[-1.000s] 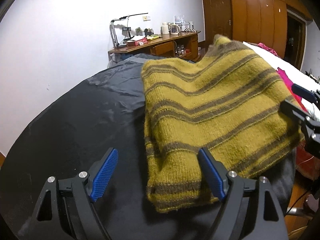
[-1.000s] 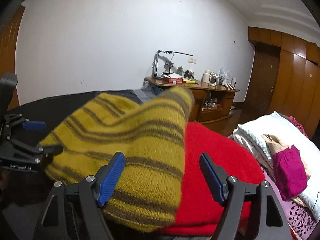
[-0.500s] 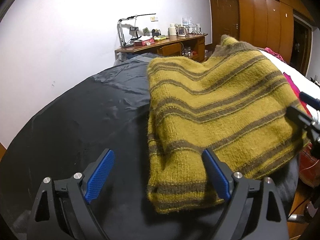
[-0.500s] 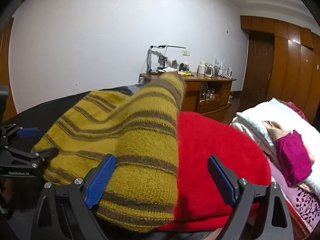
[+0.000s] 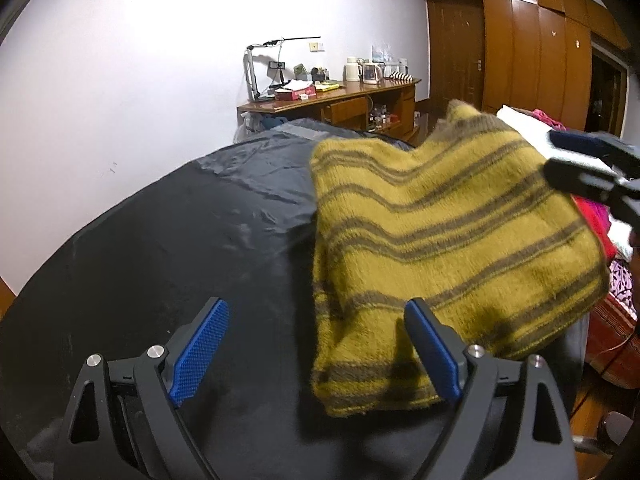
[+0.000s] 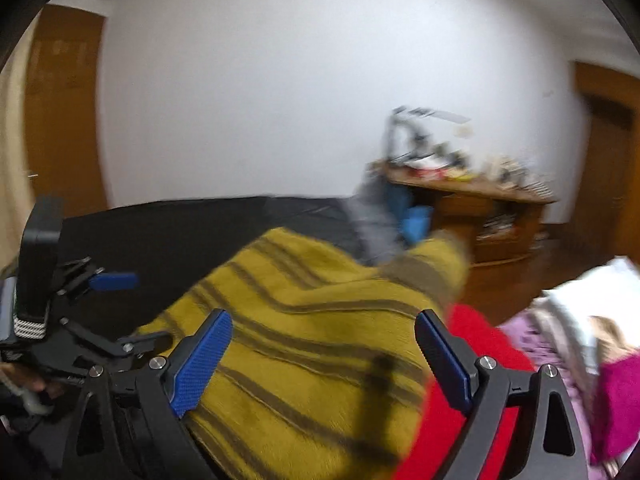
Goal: Fold clothes
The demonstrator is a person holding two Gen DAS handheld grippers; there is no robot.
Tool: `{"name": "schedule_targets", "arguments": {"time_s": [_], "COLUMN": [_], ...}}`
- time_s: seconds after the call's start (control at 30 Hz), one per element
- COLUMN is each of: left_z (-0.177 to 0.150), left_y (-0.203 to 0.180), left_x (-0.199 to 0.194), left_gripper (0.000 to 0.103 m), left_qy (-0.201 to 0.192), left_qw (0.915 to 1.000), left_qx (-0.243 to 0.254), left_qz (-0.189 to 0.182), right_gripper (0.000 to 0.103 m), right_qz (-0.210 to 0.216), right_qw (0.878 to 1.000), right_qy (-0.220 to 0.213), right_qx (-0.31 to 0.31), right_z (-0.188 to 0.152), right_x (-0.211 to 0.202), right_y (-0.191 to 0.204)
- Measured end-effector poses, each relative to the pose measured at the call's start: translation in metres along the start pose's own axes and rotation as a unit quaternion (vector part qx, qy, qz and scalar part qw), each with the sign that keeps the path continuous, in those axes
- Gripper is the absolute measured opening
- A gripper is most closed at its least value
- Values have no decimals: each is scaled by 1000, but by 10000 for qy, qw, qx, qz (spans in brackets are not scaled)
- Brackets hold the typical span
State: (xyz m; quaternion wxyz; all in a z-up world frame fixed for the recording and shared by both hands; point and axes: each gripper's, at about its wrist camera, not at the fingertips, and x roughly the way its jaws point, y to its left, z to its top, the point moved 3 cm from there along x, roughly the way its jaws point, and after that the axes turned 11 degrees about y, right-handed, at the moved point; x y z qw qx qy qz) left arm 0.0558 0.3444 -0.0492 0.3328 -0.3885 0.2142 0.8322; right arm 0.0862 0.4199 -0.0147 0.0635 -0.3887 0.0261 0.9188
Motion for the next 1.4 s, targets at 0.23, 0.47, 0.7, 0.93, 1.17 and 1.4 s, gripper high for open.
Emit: {"name": "schedule_targets", "arguments": {"time_s": [0.23, 0.47, 0.7, 0.93, 1.17, 1.4], "left_z": [-1, 0, -4, -9, -11, -13], "left_y": [2, 1, 8, 1, -23, -29], "left_x": [10, 6, -7, -20, -37, -50], "left_gripper": [92, 102, 102, 102, 102, 102], "left_qy": [234, 261, 313, 415, 304, 42], "left_qw": [9995, 9991, 9982, 9969, 9970, 9974], "left_qx": [-74, -140, -333, -334, -31, 134], "left_qz": [-208, -298, -383, -584, -714, -705], "right_gripper": [94, 94, 95, 95, 95, 95], "right_qz": [-40, -452, -803, -1073, -1569, -1486], "right_qw": [9973, 9954, 9958, 9899, 9861, 9872], "right_qy": [603, 714, 147, -53, -122, -113], "right_qx": [-417, -452, 423, 923, 527, 573], "right_z": [7, -4, -19, -68, -86, -93], "right_x": [35, 40, -3, -41, -60, -57], "right_y": [-4, -4, 9, 38, 69, 83]}}
